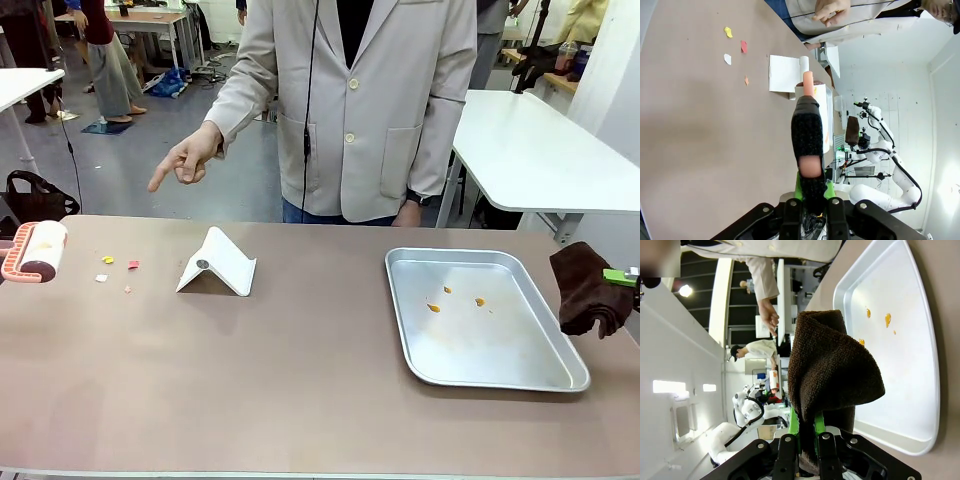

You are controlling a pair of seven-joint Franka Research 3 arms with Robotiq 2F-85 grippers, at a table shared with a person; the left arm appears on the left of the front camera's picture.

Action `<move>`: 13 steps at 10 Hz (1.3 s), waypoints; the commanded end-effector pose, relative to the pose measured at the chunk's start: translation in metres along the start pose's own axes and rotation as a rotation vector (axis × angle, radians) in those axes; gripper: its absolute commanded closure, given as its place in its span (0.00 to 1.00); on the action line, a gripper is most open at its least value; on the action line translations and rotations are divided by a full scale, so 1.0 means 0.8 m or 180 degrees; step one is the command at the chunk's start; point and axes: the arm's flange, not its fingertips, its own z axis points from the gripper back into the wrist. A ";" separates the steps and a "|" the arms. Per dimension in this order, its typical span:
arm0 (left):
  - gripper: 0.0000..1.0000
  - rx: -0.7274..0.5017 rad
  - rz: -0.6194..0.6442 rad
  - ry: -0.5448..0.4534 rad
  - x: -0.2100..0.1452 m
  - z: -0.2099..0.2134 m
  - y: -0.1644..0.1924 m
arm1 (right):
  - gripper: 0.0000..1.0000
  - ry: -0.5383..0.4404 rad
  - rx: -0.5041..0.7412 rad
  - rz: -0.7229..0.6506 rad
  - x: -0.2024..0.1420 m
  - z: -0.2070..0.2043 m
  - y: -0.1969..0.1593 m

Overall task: Clean the surface of the table.
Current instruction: If a person points to the right, clean the right side of the table with your right hand, and if they point to the left, clean the left side with your left hand.

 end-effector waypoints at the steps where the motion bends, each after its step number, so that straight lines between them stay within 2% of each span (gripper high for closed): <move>1: 0.99 -0.0039 -0.0056 0.0037 -0.004 0.004 -0.002 | 1.00 -0.0015 0.0006 -0.0016 0.000 0.002 0.004; 2: 0.99 -0.0039 -0.0056 0.0037 -0.004 0.004 -0.002 | 1.00 -0.0015 0.0006 -0.0016 0.000 0.002 0.004; 3: 0.84 0.0000 0.0000 0.0000 0.000 0.000 0.000 | 1.00 -0.0015 0.0006 -0.0016 0.000 0.002 0.004; 4: 0.84 0.0296 0.0062 -0.0065 0.014 -0.004 0.000 | 1.00 -0.0015 0.0006 -0.0016 0.000 0.002 0.004; 9: 0.84 0.0697 0.0562 -0.0232 0.090 -0.039 0.030 | 1.00 -0.0015 0.0006 -0.0016 0.000 0.002 0.004; 11: 0.84 0.0840 0.0604 -0.0322 0.121 -0.045 0.046 | 1.00 -0.0015 0.0006 -0.0016 0.000 0.002 0.004; 13: 0.84 0.0959 0.0496 -0.0293 0.125 -0.053 0.053 | 1.00 -0.0015 0.0006 -0.0016 0.000 0.002 0.004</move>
